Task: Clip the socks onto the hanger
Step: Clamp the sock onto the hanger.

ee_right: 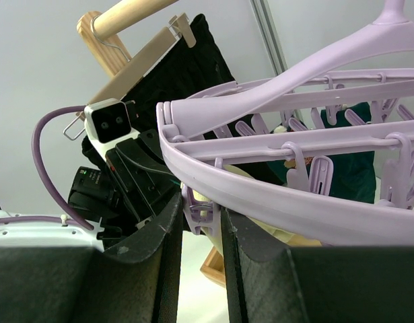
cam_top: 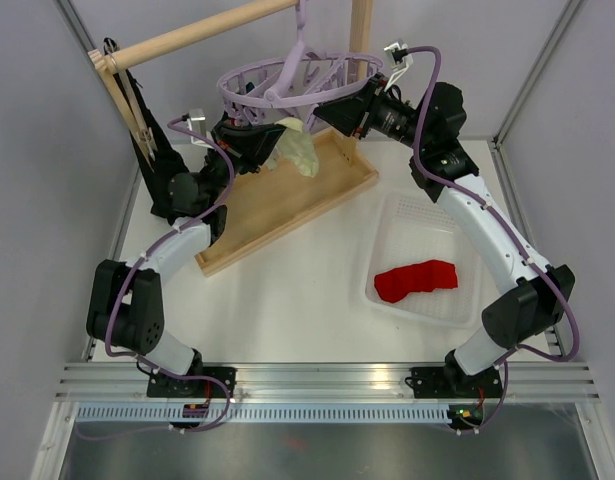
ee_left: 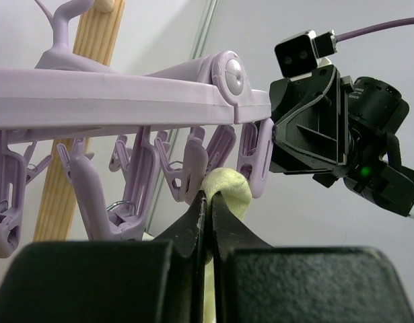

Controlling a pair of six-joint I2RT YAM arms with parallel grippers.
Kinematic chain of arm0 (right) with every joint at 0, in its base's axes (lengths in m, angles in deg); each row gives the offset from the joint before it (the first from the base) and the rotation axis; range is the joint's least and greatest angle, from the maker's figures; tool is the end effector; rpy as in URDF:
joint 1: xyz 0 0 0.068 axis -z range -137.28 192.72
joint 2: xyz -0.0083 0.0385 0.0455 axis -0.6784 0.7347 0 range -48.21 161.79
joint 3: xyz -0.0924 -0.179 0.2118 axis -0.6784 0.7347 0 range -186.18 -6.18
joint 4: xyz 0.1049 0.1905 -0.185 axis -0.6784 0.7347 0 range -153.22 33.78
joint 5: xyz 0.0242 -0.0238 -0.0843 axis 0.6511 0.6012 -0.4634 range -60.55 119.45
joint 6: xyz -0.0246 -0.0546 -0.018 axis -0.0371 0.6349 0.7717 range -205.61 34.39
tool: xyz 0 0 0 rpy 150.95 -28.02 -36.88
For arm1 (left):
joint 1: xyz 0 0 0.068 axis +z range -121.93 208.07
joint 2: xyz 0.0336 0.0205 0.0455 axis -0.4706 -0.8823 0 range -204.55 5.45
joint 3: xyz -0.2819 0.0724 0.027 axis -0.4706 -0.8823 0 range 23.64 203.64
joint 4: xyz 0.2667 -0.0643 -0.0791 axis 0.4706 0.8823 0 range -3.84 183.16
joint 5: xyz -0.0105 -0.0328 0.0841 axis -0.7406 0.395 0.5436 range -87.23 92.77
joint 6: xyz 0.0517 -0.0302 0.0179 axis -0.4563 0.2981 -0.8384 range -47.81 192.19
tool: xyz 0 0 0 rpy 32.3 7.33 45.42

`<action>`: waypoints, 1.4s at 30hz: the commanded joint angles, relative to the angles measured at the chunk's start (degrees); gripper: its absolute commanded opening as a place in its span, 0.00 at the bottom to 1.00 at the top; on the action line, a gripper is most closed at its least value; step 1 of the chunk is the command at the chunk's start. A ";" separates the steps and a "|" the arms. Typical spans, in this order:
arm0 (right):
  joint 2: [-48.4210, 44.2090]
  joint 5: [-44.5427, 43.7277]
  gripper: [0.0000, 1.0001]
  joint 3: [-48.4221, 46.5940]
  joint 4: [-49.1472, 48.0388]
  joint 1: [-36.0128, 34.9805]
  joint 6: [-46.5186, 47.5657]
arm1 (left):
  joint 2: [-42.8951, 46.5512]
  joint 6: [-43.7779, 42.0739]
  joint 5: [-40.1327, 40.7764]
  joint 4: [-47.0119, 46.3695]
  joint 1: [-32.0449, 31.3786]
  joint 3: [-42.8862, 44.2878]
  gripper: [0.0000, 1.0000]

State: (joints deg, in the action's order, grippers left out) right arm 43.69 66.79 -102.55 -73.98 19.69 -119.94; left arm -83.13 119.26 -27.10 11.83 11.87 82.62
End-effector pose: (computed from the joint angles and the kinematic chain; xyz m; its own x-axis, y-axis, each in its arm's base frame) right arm 0.3590 0.1840 0.5077 -0.2793 0.3684 -0.8867 -0.8380 0.3572 0.4124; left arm 0.3388 -0.1231 0.3972 0.0344 -0.6713 -0.7404 0.8911 0.3560 -0.2814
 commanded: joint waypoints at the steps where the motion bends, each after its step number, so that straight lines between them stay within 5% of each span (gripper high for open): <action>1: 0.56 -0.43 0.00 -2.50 -3.83 0.44 -1.01 | -0.28 1.10 0.60 -20.77 -0.23 1.93 0.02; 42: -0.67 0.27 0.00 -2.41 -4.71 0.44 -1.71 | -0.46 -4.09 -0.89 -11.46 -4.01 4.48 0.02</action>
State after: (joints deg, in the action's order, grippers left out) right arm 43.73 67.21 -102.55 -74.42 19.69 -120.86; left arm -83.98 117.77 -27.30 11.81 8.33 84.89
